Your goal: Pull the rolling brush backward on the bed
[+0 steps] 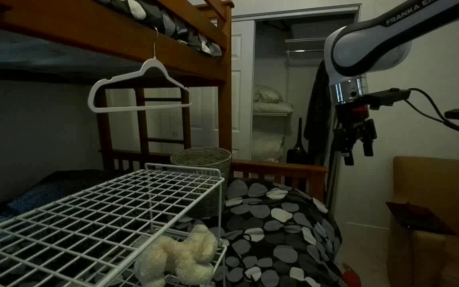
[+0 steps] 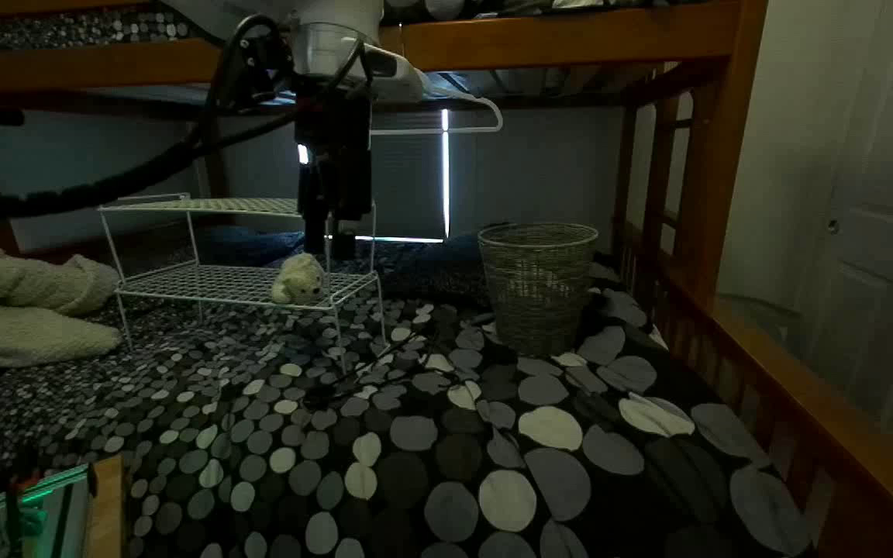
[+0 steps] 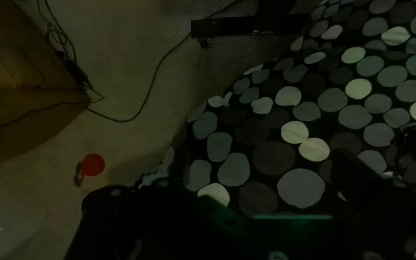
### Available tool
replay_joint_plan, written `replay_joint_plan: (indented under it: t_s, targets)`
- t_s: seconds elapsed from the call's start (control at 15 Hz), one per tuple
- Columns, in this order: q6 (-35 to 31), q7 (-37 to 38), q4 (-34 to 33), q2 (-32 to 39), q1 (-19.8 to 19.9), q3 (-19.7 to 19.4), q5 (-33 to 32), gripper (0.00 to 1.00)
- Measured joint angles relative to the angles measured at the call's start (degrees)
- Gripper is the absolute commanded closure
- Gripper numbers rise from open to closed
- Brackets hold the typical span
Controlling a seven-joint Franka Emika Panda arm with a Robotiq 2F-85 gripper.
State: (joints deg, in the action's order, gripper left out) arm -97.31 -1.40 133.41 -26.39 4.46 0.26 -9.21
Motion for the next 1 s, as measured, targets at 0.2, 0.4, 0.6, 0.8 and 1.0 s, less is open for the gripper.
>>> replay_joint_plan:
  t_s: [0.2,0.4,0.6,0.8,1.0]
  targets:
    - [0.00,0.00,0.00,0.00,0.00,0.00,0.00,0.00]
    - [0.00,0.00,0.00,0.00,0.00,0.00,0.00,0.00]
    - [-0.42,0.02,-0.01,0.05,-0.10,-0.02,0.00,0.00]
    - [-4.17,1.02,-1.18,1.90,-0.77,0.15,0.36,0.00]
    - [-7.13,2.63,-4.68,6.67,-2.44,1.57,0.77,0.00]
